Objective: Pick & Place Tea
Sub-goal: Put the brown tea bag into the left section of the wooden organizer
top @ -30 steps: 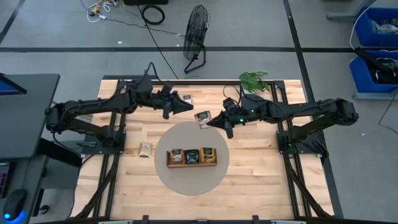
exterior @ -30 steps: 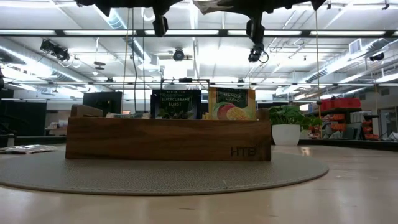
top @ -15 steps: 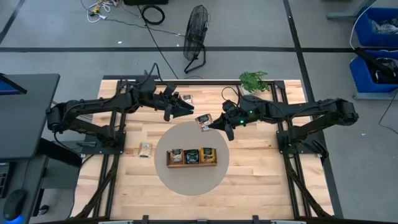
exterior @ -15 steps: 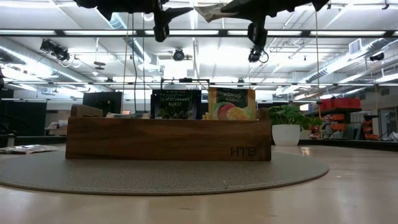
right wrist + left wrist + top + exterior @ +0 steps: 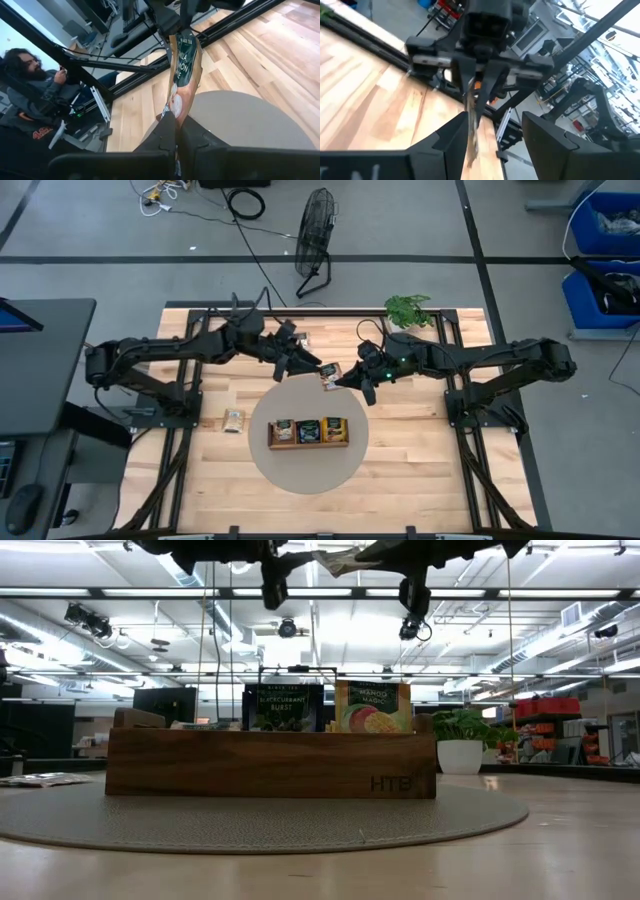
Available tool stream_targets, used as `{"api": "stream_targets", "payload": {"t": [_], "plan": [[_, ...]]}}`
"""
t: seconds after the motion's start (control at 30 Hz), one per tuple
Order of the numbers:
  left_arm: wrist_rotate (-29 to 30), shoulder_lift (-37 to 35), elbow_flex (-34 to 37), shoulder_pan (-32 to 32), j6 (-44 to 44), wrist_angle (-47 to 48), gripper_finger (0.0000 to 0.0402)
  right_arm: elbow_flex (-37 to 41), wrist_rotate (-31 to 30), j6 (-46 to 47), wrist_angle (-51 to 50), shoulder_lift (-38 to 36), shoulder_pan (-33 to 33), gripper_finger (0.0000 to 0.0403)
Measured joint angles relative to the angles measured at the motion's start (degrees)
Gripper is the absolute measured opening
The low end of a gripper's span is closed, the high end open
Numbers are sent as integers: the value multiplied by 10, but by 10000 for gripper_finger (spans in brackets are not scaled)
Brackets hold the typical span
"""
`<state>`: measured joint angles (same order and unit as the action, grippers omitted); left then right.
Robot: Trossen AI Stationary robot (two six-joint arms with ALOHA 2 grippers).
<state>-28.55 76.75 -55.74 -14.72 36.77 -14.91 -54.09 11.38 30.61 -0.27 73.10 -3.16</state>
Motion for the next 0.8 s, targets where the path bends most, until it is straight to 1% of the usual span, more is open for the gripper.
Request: {"api": "stream_targets", "payload": {"t": [0.1, 0.27, 0.43, 0.5, 0.57, 0.7, 0.73, 0.8], "plan": [[-2, 18, -13, 3, -5, 3, 188, 0, -4, 2, 0, 0, 0, 0], [-27, 49, -41, 8, -2, 22, 184, 0, -13, 1, 6, 0, 0, 0], [-28, 66, -50, 9, 0, 69, 160, 0, -14, 2, 5, 0, 0, 0], [-28, 66, -50, 9, 0, 80, 140, 0, -14, 2, 4, 0, 0, 0], [-28, 66, -50, 8, 1, 83, 111, 0, -14, 2, 0, 0, 0, 0], [-28, 66, -50, 8, 0, 81, 29, 0, -14, 2, -8, 0, 0, 0], [-28, 66, -50, 8, 1, 81, 16, 0, -14, 2, -8, 0, 0, 0], [-29, 66, -50, 8, 0, 81, 9, 0, -14, 2, -7, 0, 0, 0]]}}
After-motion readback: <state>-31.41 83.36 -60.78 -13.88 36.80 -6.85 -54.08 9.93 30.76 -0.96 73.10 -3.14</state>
